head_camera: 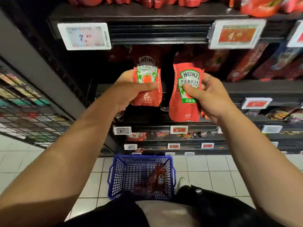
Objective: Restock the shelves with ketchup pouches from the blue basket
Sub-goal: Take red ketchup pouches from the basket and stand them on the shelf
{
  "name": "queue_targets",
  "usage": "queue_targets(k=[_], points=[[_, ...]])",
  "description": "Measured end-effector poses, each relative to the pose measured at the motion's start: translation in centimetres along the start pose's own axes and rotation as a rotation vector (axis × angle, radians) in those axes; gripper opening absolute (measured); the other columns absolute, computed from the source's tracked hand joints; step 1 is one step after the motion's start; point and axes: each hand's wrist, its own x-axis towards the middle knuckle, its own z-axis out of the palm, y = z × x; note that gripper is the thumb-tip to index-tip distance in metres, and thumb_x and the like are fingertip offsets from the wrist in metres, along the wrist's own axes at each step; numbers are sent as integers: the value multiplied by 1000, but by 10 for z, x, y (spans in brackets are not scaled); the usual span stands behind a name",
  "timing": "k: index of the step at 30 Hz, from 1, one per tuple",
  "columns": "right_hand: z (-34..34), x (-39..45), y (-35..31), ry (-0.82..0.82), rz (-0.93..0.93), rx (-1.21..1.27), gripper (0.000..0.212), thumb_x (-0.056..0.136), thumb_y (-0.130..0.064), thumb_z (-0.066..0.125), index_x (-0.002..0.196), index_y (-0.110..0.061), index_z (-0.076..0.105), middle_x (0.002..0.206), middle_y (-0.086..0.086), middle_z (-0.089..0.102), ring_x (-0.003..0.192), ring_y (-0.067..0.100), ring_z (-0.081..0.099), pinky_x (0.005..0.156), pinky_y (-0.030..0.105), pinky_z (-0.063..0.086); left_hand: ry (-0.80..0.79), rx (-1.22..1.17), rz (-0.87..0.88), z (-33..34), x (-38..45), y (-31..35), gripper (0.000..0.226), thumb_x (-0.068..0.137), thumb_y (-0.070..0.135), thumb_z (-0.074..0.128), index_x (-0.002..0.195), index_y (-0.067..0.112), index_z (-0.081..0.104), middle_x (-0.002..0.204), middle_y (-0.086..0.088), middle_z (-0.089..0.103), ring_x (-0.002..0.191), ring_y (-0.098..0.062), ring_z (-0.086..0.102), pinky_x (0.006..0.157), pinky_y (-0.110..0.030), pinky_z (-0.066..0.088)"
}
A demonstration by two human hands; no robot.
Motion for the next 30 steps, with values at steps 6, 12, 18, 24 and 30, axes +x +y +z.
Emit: queue_targets(k=[6,12,18,24,30], points=[[-23,39,-8,40,47,-43,26,87,-18,78,100,4,71,90,14,78,81,26,76,69,38,60,298,260,-173,4,69,7,34,64,46,91,79,19,77,85,5,77,69,-6,72,61,-16,52],[-27,63,-2,103,58,-23,5,84,-6,77,86,-6,73,77,5,78,71,20,76,62,32,59,309,233,42,2,125,9,50,72,45,86,113,24,66,108,9,70,102,-10,67,100,-30,52],[-19,73,4,99,99,18,37,66,-20,88,97,-7,71,82,5,79,76,21,77,60,32,60,367,353,359,6,136,-1,55,87,21,79,135,8,55,126,2,61,113,-7,60,93,-5,43],[-10,93,-5,93,-53,-126,69,68,-36,91,126,-13,62,118,3,73,106,17,71,90,40,59,359,407,388,6,128,-13,71,81,10,82,142,6,45,132,3,56,124,-7,51,98,-4,40],[-3,118,-6,132,-131,-297,18,87,-28,78,99,-24,65,87,-13,75,84,1,72,77,21,58,460,510,439,7,119,-17,94,70,31,91,146,14,38,141,1,53,127,-4,46,89,9,28]])
